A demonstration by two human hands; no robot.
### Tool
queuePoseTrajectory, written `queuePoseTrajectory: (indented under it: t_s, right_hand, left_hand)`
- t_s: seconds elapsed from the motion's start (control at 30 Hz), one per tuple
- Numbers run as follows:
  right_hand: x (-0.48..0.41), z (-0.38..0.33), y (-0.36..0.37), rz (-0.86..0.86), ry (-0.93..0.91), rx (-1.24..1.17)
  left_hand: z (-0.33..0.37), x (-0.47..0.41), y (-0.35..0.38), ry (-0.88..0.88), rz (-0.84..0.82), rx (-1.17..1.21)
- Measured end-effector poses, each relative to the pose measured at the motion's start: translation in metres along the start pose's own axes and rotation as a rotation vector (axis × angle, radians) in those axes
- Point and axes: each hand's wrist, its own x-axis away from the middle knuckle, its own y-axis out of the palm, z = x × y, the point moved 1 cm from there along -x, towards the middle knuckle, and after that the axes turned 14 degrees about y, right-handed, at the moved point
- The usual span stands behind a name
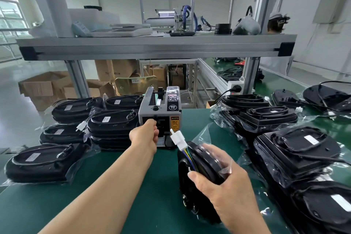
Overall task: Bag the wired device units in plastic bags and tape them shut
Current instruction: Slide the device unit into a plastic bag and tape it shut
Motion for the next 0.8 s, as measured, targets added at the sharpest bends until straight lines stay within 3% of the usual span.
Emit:
queuePoseTrajectory:
  t_s: [0.07,0.2,0.27,0.43,0.6,0.7,0.8]
  right_hand:
    - [0.003,-0.001,-0.003,-0.031,-0.026,0.040]
    - [0.005,-0.001,-0.007,-0.056,-0.071,0.093]
    - [0.006,-0.002,-0.006,-0.078,-0.079,0.096]
    - [0.009,0.001,-0.003,-0.097,-0.074,0.121]
    - [0.012,0.008,0.008,-0.027,-0.088,0.090]
    - [0.014,0.009,0.013,-0.011,-0.104,0.069]
    - [0.014,0.008,0.012,0.008,-0.113,0.074]
  left_hand:
    - [0.015,0.025,-0.010,-0.011,-0.236,0.054]
    - [0.056,0.092,-0.039,-0.017,-0.925,-0.067]
    - [0.069,0.112,-0.048,-0.030,-1.091,-0.156]
    - [0.085,0.128,-0.054,0.029,-1.013,-0.379]
    - [0.096,0.139,-0.067,0.618,-0.739,-0.549]
    - [0.076,0.151,-0.067,0.602,-0.798,-0.579]
    - [0.056,0.149,-0.066,0.572,-0.716,-0.550]
